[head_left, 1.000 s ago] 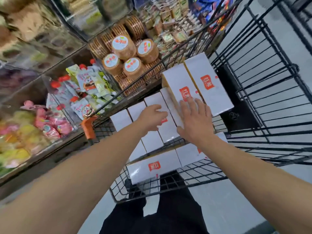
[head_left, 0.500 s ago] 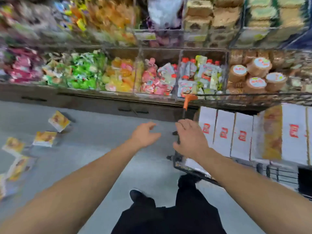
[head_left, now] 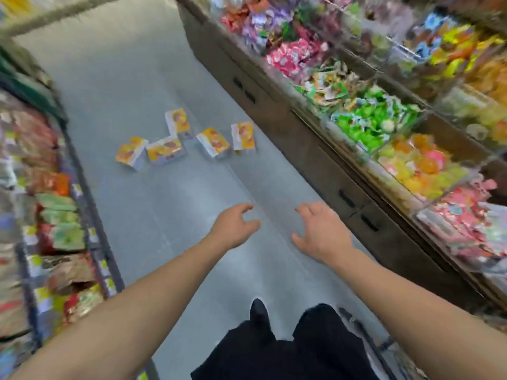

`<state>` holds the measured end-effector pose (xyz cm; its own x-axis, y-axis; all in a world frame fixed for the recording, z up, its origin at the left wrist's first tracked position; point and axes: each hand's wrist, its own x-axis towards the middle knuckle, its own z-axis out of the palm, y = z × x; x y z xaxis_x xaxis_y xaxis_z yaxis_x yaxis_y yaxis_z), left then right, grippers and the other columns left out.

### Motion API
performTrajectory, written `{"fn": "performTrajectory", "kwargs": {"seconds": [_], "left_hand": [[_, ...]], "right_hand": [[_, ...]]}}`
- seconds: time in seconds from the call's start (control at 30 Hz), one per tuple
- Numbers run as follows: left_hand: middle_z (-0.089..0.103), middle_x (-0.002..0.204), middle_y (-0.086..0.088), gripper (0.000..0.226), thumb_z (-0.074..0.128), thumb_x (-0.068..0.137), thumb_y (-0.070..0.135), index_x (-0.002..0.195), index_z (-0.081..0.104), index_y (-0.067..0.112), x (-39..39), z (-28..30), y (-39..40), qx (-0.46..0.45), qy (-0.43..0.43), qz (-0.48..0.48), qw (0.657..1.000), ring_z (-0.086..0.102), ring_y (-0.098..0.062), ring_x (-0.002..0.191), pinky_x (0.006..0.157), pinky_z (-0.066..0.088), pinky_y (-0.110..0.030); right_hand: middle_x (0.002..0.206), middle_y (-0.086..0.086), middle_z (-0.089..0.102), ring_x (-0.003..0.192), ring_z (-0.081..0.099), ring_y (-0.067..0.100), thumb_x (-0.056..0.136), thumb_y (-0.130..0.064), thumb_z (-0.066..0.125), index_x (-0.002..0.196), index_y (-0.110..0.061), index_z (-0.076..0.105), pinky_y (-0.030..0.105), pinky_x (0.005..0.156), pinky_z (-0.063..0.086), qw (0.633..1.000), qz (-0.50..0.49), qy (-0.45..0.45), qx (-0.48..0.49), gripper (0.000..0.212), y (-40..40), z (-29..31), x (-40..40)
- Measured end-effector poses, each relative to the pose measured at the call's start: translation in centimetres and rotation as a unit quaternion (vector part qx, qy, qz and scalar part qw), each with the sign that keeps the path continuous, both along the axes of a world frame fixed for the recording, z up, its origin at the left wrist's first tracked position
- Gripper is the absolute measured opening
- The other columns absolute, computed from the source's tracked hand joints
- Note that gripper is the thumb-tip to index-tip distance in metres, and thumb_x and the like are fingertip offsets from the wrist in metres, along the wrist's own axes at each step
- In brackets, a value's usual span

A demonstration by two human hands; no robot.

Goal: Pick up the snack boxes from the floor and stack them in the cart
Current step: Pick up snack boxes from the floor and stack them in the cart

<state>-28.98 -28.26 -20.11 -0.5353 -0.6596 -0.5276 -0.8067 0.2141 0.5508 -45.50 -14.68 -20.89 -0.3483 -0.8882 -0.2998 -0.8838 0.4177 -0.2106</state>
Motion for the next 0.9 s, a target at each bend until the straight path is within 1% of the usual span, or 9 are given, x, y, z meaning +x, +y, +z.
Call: {"fn": "performTrajectory", "kwargs": {"seconds": [0.1, 0.23, 0.33, 0.4, 0.47, 0.6, 0.67, 0.8, 0.9], "left_hand": [[0.058, 0.137, -0.001, 0.054, 0.065, 0.087, 0.032, 0.138, 0.052, 0.02, 4.0, -0.5, -4.4, 0.002, 0.002, 0.093, 0.996, 0.061, -0.021, 0.113, 0.092, 0.038, -0.021], [0.055, 0.139, -0.001, 0.054, 0.065, 0.087, 0.032, 0.137, 0.053, 0.02, 7.4, -1.5, -10.8, -0.002, 0.004, 0.184, 0.983, 0.058, -0.021, 0.119, 0.101, 0.038, -0.026], [0.056, 0.139, -0.001, 0.054, 0.065, 0.086, 0.034, 0.138, 0.053, 0.02, 8.0, -2.3, -15.7, 0.004, 0.007, 0.226, 0.974, 0.057, -0.021, 0.119, 0.103, 0.042, -0.03], [0.055, 0.14, -0.001, 0.055, 0.065, 0.087, 0.034, 0.138, 0.052, 0.02, 7.5, -2.8, -19.4, 0.013, 0.004, 0.234, 0.972, 0.056, -0.021, 0.121, 0.105, 0.041, -0.032], [0.054, 0.14, -0.001, 0.055, 0.065, 0.087, 0.034, 0.138, 0.051, 0.02, 6.7, -3.4, -24.2, 0.01, -0.013, 0.24, 0.971, 0.055, -0.021, 0.124, 0.106, 0.039, -0.03], [0.054, 0.14, 0.0, 0.055, 0.063, 0.087, 0.036, 0.138, 0.052, 0.021, 5.3, -3.8, -32.3, 0.003, -0.054, 0.24, 0.969, 0.054, -0.02, 0.124, 0.104, 0.038, -0.028], [0.054, 0.141, -0.001, 0.055, 0.063, 0.088, 0.036, 0.139, 0.05, 0.02, 4.6, -4.0, -35.9, 0.003, -0.059, 0.238, 0.969, 0.052, -0.021, 0.126, 0.104, 0.037, -0.028], [0.053, 0.142, -0.002, 0.056, 0.063, 0.089, 0.037, 0.14, 0.049, 0.021, 2.5, -6.0, -43.6, 0.024, -0.046, 0.262, 0.964, 0.051, -0.022, 0.127, 0.103, 0.038, -0.029], [0.052, 0.142, -0.002, 0.055, 0.062, 0.089, 0.036, 0.141, 0.049, 0.02, 1.2, -8.2, -49.5, 0.039, -0.032, 0.27, 0.961, 0.05, -0.022, 0.129, 0.106, 0.038, -0.032]], "right_hand": [[0.131, 0.008, 0.056, 0.126, 0.048, 0.029, 0.083, -0.044, 0.062, 0.134, -0.014, 0.052, 0.037, 0.109, 0.035, 0.999, 0.053, -0.003, 0.0, 0.06, -6.5, -0.1, 1.8], [0.137, 0.006, 0.052, 0.129, 0.044, 0.027, 0.087, -0.044, 0.058, 0.139, -0.014, 0.047, 0.034, 0.11, 0.033, 0.994, 0.104, -0.028, 0.011, 0.062, -14.9, -1.2, 2.7], [0.141, 0.002, 0.048, 0.132, 0.042, 0.025, 0.09, -0.044, 0.055, 0.143, -0.016, 0.043, 0.033, 0.109, 0.033, 0.992, 0.119, -0.034, 0.021, 0.061, -20.9, -2.1, 1.7], [0.143, 0.001, 0.047, 0.132, 0.042, 0.024, 0.09, -0.044, 0.055, 0.143, -0.017, 0.043, 0.034, 0.108, 0.035, 0.992, 0.119, -0.041, 0.021, 0.061, -25.1, -3.1, 0.5], [0.144, 0.001, 0.046, 0.134, 0.04, 0.023, 0.089, -0.045, 0.055, 0.144, -0.018, 0.042, 0.035, 0.108, 0.036, 0.991, 0.117, -0.055, 0.034, 0.062, -30.3, -4.2, -1.3], [0.144, 0.002, 0.046, 0.132, 0.042, 0.025, 0.089, -0.044, 0.054, 0.144, -0.017, 0.042, 0.035, 0.109, 0.036, 0.989, 0.117, -0.065, 0.062, 0.062, -38.2, -5.3, -3.9], [0.143, 0.004, 0.048, 0.131, 0.044, 0.026, 0.089, -0.044, 0.055, 0.144, -0.016, 0.042, 0.036, 0.109, 0.037, 0.989, 0.116, -0.068, 0.067, 0.062, -41.9, -5.6, -5.1], [0.144, 0.005, 0.047, 0.132, 0.042, 0.027, 0.088, -0.045, 0.056, 0.145, -0.017, 0.041, 0.037, 0.107, 0.037, 0.988, 0.101, -0.074, 0.086, 0.065, -49.8, -7.0, -7.3], [0.145, 0.006, 0.046, 0.132, 0.042, 0.028, 0.088, -0.045, 0.058, 0.145, -0.015, 0.041, 0.039, 0.106, 0.038, 0.988, 0.094, -0.068, 0.103, 0.067, -55.5, -8.7, -8.4]]}}
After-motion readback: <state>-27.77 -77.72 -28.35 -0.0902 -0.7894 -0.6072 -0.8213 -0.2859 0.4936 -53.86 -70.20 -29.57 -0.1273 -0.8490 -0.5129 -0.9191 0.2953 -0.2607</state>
